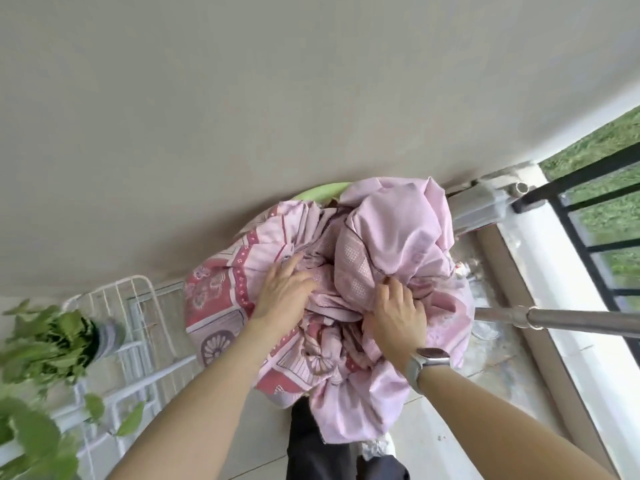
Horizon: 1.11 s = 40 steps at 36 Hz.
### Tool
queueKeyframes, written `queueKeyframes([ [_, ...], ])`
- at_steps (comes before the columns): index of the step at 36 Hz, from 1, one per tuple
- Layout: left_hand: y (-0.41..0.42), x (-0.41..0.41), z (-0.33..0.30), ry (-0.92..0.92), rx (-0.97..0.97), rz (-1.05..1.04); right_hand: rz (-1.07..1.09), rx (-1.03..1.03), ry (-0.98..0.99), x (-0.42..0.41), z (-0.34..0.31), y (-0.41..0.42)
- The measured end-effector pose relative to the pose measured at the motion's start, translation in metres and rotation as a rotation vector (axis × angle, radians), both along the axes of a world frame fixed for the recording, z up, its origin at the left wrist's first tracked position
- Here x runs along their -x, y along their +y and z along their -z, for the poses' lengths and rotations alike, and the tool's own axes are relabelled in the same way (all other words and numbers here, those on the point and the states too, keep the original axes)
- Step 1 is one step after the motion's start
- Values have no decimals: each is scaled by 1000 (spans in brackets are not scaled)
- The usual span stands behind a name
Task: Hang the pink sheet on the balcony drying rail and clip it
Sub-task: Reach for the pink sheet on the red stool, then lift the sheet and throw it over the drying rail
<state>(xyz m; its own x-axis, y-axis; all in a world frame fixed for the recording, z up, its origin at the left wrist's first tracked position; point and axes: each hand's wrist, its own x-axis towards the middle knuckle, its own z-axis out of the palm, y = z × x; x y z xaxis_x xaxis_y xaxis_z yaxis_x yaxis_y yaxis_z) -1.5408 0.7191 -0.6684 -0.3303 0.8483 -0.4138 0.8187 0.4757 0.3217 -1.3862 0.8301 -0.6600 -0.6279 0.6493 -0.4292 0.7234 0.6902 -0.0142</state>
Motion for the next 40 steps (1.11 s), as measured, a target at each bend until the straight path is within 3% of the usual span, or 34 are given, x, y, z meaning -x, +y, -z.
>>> queueKeyframes([
  [4,1,16,-24,-36,-55,-2,215,145,111,-1,-28,24],
  [8,8,28,-71,-185,-105,-174,329,260,307,-3,-78,44],
  [13,31,35,-150,-278,-388,-346,377,283,564,15,-164,69],
  [18,63,38,-247,-358,-617,-412,326,285,698,27,-259,93],
  [27,92,46,-464,-256,-1193,-434,122,99,1159,38,-478,123],
  [31,85,35,-524,-303,-1275,-496,-65,-70,1052,31,-542,117],
  [34,80,24,-534,-442,-1263,-602,-137,107,901,21,-558,85],
  [37,73,4,-539,-521,-1213,-665,-182,346,885,9,-550,35],
  [40,67,-12,-541,-606,-1167,-739,-61,281,972,11,-525,13],
])
